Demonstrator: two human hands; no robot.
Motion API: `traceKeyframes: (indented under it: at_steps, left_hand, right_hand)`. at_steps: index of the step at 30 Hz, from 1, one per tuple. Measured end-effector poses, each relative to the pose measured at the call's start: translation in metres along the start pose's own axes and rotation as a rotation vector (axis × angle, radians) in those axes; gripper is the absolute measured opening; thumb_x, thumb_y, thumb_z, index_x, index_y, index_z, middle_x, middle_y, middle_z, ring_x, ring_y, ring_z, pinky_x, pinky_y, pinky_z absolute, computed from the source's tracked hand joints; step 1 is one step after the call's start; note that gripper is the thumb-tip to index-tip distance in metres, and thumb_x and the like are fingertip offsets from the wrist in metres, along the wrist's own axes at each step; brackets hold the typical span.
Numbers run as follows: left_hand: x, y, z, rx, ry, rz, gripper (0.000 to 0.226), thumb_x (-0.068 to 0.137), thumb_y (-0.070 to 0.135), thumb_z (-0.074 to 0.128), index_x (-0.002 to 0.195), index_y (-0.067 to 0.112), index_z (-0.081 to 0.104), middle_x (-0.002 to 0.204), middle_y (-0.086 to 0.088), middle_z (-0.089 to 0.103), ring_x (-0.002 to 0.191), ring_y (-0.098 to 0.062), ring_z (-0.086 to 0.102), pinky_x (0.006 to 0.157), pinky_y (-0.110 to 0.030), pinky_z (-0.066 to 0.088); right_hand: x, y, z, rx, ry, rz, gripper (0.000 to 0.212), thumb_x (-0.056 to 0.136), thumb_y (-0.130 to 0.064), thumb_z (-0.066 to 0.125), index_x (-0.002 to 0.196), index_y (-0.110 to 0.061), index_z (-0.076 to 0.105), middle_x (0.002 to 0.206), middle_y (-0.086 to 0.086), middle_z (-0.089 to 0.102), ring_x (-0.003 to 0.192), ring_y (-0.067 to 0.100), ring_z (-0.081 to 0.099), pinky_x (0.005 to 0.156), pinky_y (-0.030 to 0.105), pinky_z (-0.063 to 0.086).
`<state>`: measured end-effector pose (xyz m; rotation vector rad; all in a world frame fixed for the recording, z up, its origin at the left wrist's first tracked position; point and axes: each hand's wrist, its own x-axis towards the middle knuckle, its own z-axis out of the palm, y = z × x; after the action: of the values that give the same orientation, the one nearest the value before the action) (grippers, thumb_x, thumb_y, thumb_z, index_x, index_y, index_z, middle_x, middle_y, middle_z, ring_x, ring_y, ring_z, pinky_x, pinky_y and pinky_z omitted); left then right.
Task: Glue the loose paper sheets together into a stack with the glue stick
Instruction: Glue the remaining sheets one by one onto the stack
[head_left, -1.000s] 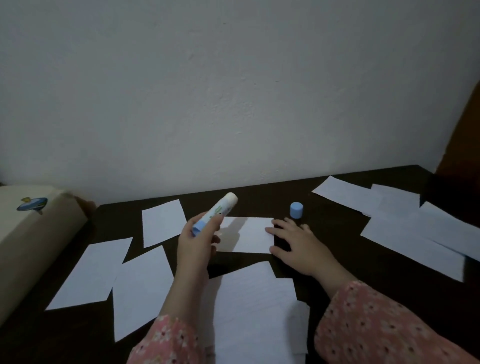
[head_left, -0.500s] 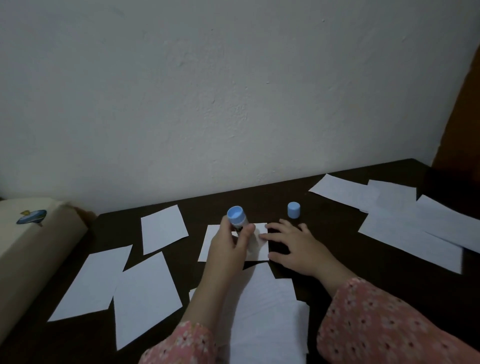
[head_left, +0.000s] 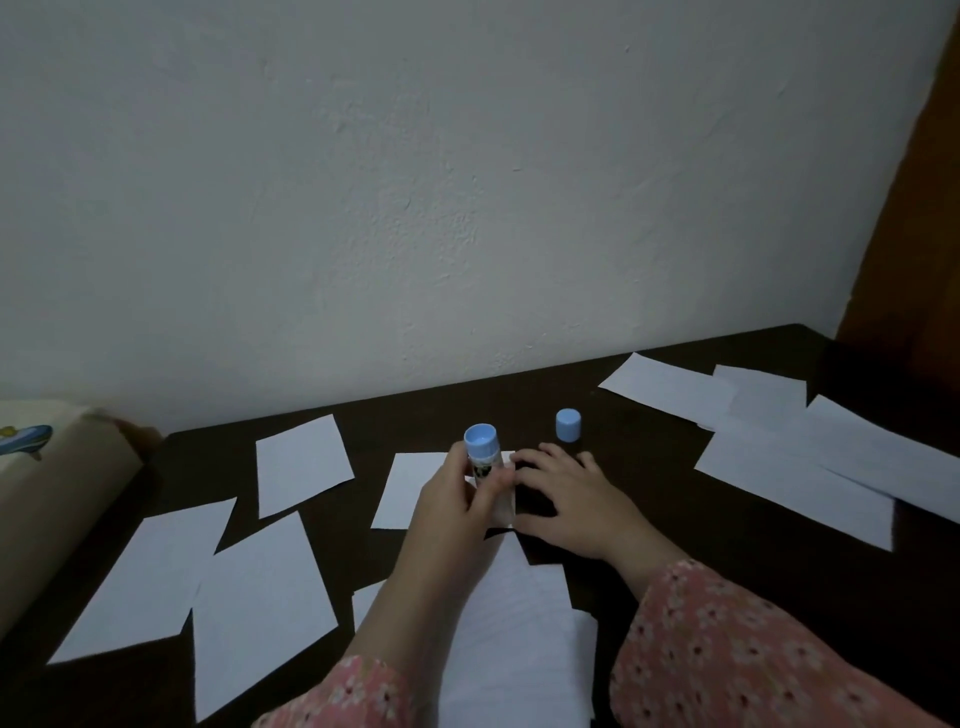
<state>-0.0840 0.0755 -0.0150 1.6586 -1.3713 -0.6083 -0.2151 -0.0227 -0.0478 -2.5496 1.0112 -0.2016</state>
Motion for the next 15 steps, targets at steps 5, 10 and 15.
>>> traceKeyframes:
  at_steps: [5, 10, 15]
  left_hand:
    - [0.002, 0.000, -0.008, 0.118, -0.090, 0.006, 0.027, 0.094, 0.030, 0.057, 0.095, 0.049, 0.038, 0.091, 0.023, 0.054, 0.081, 0.005, 0.055, 0.061, -0.010, 0.039]
    - [0.002, 0.000, -0.011, 0.120, -0.094, -0.004, 0.030, 0.096, 0.028, 0.054, 0.100, 0.050, 0.035, 0.089, 0.028, 0.048, 0.082, 0.008, 0.051, 0.060, -0.010, 0.037]
    - [0.001, -0.003, -0.016, 0.097, -0.087, -0.020, 0.033, 0.096, 0.027, 0.052, 0.114, 0.048, 0.033, 0.093, 0.028, 0.046, 0.086, 0.006, 0.050, 0.062, -0.010, 0.037]
  right_hand:
    - [0.001, 0.001, 0.002, -0.013, -0.004, 0.004, 0.048, 0.093, -0.048, 0.051, 0.138, -0.034, 0.044, 0.157, -0.015, 0.016, 0.147, 0.012, 0.003, 0.117, 0.051, 0.001]
    - [0.003, 0.000, 0.002, 0.005, -0.016, 0.016, 0.044, 0.092, -0.043, 0.053, 0.135, -0.034, 0.046, 0.157, -0.015, 0.017, 0.147, 0.012, 0.003, 0.117, 0.052, 0.002]
    - [0.002, -0.001, 0.000, 0.018, -0.019, 0.023, 0.046, 0.092, -0.041, 0.055, 0.137, -0.038, 0.043, 0.156, -0.015, 0.017, 0.146, 0.012, 0.003, 0.117, 0.052, 0.001]
